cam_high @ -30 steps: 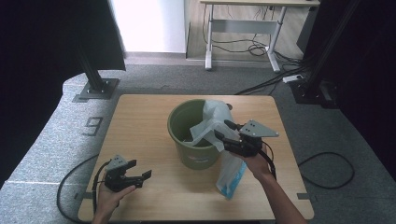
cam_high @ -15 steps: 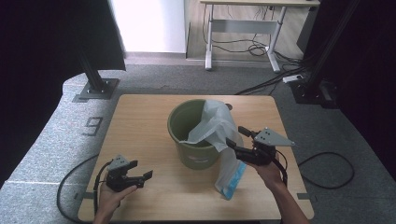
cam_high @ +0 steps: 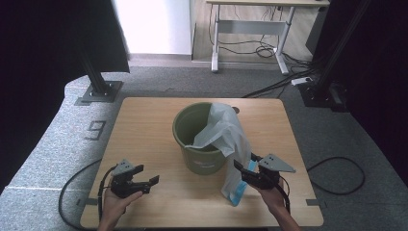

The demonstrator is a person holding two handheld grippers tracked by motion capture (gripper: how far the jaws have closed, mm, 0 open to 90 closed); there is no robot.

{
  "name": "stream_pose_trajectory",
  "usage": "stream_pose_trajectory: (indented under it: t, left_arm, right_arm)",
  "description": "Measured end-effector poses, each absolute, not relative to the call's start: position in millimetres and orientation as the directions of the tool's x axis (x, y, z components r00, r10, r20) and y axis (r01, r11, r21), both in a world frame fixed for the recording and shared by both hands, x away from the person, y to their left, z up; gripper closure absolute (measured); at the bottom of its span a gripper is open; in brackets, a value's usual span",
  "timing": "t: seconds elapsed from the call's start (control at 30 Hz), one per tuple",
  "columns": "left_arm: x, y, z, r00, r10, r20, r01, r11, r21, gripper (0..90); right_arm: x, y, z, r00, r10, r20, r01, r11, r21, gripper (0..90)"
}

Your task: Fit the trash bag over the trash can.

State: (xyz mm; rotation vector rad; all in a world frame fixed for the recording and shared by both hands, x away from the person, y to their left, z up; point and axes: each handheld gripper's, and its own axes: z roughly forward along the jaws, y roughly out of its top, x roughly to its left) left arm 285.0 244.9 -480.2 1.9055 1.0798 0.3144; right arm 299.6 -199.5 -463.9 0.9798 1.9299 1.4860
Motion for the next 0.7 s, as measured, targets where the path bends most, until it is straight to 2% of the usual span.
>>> stream_pose_trajectory:
  t: [0.03,0.07,0.13,0.23,0.3,0.37,0.43,0.5,0.7]
  left_arm:
    - [284,243,-478,0.594,0.781,-0.192,0.553,-0.224,0.802,17.5]
    - [284,243,-478,0.594,0.781,-0.192,0.553,-0.224,0.802,17.5]
    - [283,241,-476,0.599,0.778,-0.191,0.549,-0.225,0.805,17.6]
    - [283,241,-474,0.602,0.773,-0.198,0.547,-0.219,0.808,17.9]
    - [283,241,-474,0.602,0.773,-0.201,0.549,-0.218,0.807,17.9]
    - [283,241,-475,0.602,0.772,-0.203,0.551,-0.218,0.806,18.0]
    - [284,241,-476,0.602,0.771,-0.206,0.552,-0.217,0.805,18.1]
    - [284,242,-477,0.599,0.773,-0.207,0.556,-0.216,0.802,18.0]
    - [282,245,-474,0.596,0.773,-0.219,0.55,-0.193,0.812,18.5]
  right_arm:
    - [301,-198,-466,-0.608,0.793,0.023,0.232,0.15,0.961,55.9]
    - [301,-198,-466,-0.608,0.793,0.023,0.232,0.15,0.961,55.9]
    - [305,-199,-465,-0.603,0.798,0.013,0.227,0.156,0.961,71.4]
    - [315,-206,-445,-0.587,0.808,-0.039,0.194,0.188,0.963,86.9]
    - [316,-206,-439,-0.591,0.805,-0.056,0.182,0.2,0.963,87.6]
    - [319,-202,-409,-0.587,0.791,-0.171,0.105,0.285,0.953,88.1]
    - [320,-200,-402,-0.587,0.787,-0.19,0.091,0.297,0.95,88.2]
    - [325,-193,-376,-0.586,0.771,-0.249,0.047,0.34,0.939,88.2]
    - [332,-184,-357,-0.584,0.759,-0.287,0.025,0.37,0.929,88.2]
